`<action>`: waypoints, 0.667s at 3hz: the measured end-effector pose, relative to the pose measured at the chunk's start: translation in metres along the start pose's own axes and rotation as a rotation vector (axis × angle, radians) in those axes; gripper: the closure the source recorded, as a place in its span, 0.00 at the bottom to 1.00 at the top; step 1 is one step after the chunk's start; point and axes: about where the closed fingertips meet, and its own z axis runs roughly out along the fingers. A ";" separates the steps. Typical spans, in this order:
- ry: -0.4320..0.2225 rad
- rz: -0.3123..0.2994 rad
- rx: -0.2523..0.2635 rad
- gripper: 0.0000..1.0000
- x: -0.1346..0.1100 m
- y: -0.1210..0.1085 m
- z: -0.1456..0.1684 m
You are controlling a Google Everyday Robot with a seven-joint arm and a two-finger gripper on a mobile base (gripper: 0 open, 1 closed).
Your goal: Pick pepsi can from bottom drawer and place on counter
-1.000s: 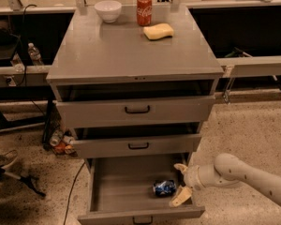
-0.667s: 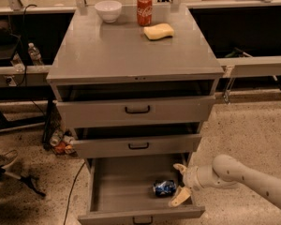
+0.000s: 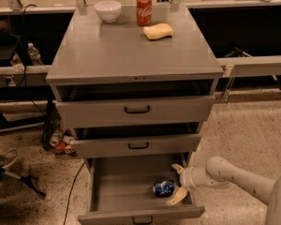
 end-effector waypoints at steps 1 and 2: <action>0.036 -0.019 0.030 0.00 0.015 -0.010 0.020; 0.061 -0.020 0.054 0.00 0.029 -0.020 0.035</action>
Offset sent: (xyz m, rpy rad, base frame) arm 0.0328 -0.0077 -0.0729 -0.1142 -0.0505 -0.0512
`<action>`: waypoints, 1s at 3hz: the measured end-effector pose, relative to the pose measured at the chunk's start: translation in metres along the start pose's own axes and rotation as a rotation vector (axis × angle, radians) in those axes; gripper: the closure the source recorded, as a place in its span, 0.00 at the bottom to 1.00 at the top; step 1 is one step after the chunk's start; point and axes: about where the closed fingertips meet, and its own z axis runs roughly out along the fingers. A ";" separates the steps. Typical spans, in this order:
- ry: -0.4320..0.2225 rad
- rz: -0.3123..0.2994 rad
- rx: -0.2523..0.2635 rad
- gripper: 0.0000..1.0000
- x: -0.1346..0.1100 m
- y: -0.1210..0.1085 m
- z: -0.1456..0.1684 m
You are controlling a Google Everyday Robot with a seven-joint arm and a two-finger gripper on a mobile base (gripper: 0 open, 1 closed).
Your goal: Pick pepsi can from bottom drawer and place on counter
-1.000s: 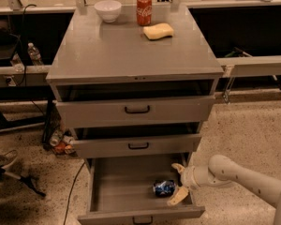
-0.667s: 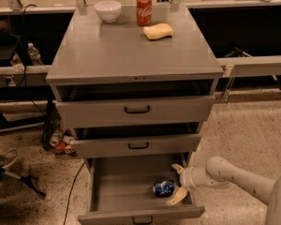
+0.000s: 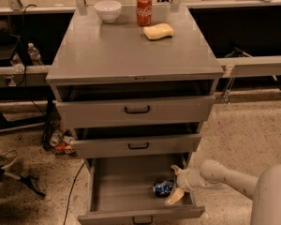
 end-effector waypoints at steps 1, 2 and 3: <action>0.025 0.000 0.023 0.00 0.011 -0.011 0.012; 0.048 -0.004 0.034 0.00 0.021 -0.021 0.027; 0.081 -0.012 0.038 0.00 0.031 -0.031 0.046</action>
Offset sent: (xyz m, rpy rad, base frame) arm 0.0429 -0.0063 -0.0594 -0.0968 -0.0257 -0.0287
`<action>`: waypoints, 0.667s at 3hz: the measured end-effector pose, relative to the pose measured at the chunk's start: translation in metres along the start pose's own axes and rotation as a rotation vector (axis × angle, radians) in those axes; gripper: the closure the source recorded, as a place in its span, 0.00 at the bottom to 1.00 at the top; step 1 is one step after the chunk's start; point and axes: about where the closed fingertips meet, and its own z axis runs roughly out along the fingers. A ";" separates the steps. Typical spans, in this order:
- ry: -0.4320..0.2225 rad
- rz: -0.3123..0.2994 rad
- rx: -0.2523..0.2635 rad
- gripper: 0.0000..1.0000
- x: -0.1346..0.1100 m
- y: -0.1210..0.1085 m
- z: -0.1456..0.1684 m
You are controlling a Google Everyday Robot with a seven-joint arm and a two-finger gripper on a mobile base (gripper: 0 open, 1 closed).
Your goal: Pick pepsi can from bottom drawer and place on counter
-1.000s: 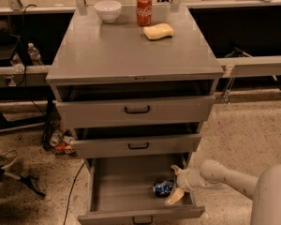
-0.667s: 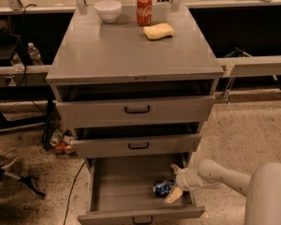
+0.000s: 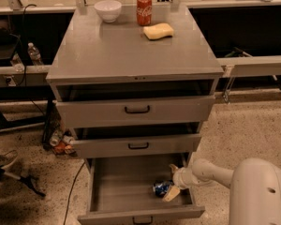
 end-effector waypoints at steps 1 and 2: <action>0.027 0.001 -0.010 0.00 0.011 -0.003 0.017; 0.046 0.016 -0.025 0.00 0.026 -0.004 0.028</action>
Offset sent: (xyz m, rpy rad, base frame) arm 0.0082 -0.0154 -0.0482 -0.0498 0.0507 -0.0086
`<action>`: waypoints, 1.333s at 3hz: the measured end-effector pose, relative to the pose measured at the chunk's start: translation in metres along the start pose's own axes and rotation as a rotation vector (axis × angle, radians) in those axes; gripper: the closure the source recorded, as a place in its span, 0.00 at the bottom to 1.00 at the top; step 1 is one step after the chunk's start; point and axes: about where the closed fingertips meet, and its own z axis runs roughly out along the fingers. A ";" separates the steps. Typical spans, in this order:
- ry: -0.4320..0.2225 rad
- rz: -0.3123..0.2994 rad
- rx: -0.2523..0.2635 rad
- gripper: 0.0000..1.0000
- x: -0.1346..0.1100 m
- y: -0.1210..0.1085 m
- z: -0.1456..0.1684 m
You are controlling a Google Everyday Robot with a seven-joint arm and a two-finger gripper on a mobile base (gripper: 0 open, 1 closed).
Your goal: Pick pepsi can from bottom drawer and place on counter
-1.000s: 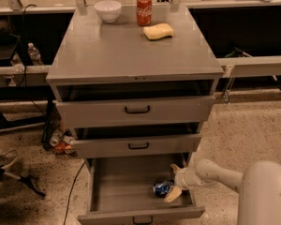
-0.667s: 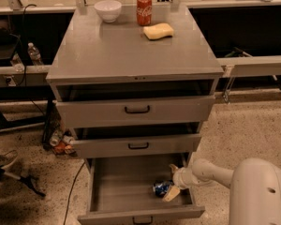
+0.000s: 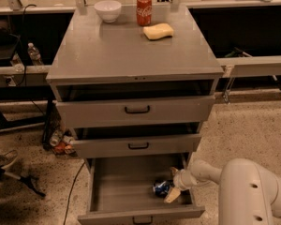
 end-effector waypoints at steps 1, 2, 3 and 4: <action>0.013 0.013 -0.017 0.00 0.012 0.001 0.007; 0.021 0.025 -0.044 0.00 0.019 0.004 0.018; 0.015 0.020 -0.075 0.15 0.016 0.010 0.028; 0.001 0.003 -0.114 0.46 0.006 0.019 0.040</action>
Offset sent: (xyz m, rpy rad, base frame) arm -0.0056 -0.0091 -0.0373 -0.0093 0.0841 0.0045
